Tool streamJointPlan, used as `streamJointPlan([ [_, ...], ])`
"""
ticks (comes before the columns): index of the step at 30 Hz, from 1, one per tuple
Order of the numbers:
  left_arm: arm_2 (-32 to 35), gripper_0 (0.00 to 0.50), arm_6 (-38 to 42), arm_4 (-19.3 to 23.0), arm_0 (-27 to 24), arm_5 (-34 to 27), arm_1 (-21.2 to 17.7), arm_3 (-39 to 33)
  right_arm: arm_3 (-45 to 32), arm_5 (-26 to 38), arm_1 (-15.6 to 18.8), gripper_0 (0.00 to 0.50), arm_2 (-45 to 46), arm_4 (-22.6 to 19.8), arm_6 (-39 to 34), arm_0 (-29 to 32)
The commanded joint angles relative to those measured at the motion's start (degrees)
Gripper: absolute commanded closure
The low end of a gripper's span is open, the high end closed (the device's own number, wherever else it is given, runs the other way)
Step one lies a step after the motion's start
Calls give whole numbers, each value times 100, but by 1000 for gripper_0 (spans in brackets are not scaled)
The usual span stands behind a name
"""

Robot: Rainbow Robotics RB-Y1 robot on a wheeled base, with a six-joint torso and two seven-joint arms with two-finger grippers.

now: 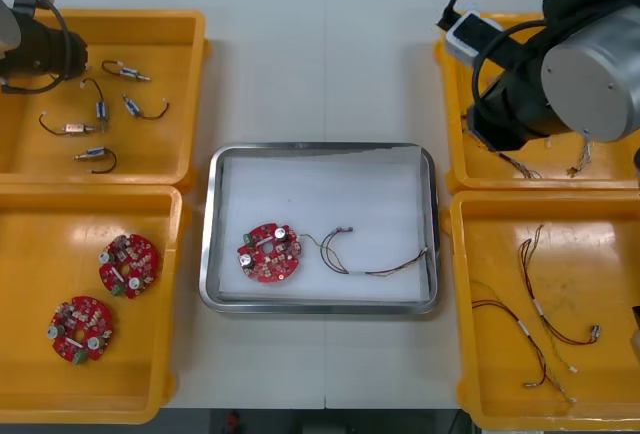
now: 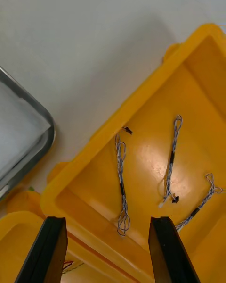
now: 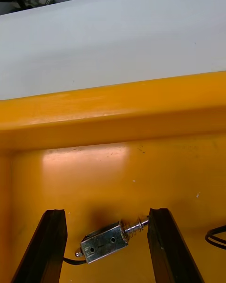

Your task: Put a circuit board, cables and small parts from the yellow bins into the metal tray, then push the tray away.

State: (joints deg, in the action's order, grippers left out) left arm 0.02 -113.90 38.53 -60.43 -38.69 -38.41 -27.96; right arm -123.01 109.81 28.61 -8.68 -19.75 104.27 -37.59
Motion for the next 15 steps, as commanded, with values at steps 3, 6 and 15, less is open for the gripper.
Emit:
streamJointPlan([
  [3, -213, 0, -678, -13, 101, 195, 35, -52, 365, 19, 242, 0, 1026, -73, -188, 24],
  [6, -213, 0, -669, -13, 145, 230, 35, -52, 673, 19, 277, 0, 1422, -284, -214, 24],
  [15, -266, 0, -678, 14, 294, 371, 35, -43, 1807, 19, 339, 0, 2169, -328, -232, -231],
])
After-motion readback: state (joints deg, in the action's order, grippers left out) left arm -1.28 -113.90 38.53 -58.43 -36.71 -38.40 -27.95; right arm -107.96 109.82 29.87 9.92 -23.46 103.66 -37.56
